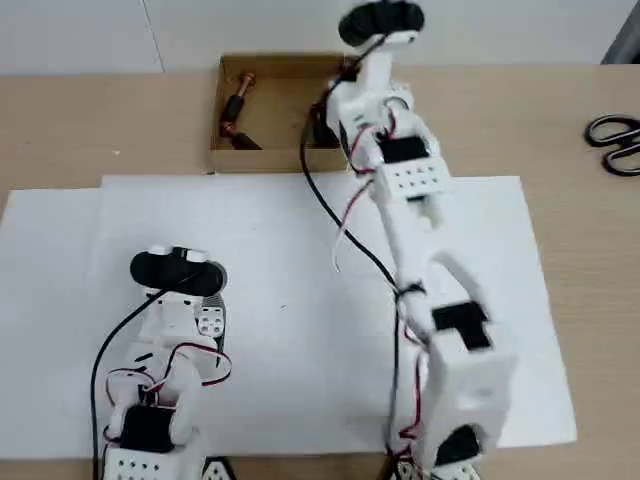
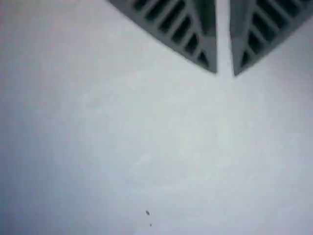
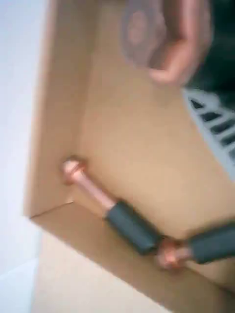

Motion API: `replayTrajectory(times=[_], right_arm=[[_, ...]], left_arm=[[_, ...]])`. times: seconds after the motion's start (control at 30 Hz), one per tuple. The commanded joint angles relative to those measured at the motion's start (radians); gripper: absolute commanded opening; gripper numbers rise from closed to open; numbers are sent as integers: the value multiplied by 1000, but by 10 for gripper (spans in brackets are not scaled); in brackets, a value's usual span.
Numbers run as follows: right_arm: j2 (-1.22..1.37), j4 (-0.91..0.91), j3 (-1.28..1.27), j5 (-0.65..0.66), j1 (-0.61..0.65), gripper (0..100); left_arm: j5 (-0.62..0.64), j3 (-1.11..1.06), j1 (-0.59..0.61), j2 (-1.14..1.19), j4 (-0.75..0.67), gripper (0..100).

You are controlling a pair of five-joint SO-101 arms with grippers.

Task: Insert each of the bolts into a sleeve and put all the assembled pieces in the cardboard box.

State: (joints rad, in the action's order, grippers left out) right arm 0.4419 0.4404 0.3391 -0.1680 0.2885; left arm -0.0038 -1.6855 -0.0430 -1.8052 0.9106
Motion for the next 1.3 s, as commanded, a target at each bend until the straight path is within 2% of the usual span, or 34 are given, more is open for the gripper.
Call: replayTrajectory(times=[0.0, 0.23, 0.57, 0.7, 0.77, 0.93, 1.0, 1.27], right_arm=[[125, -58, 275, -14, 25, 2], [352, -120, 569, -94, 33, 3], [489, -117, 595, -89, 42, 5], [493, -48, 595, -89, 42, 6], [493, -5, 595, -87, 50, 39], [490, 62, 595, -49, 54, 222], [486, 62, 595, -49, 53, 262], [458, 79, 595, -46, 50, 238]], left_arm=[[2, 10, -3, -11, -2, 7], [2, 10, -3, -11, -2, 7], [2, 10, -3, -11, -2, 7], [2, 10, -3, -11, -2, 7], [2, 10, -3, -11, -2, 7], [2, 10, -3, -11, -2, 7], [2, 10, -3, -11, -2, 7], [2, 10, -3, -11, -2, 7]])
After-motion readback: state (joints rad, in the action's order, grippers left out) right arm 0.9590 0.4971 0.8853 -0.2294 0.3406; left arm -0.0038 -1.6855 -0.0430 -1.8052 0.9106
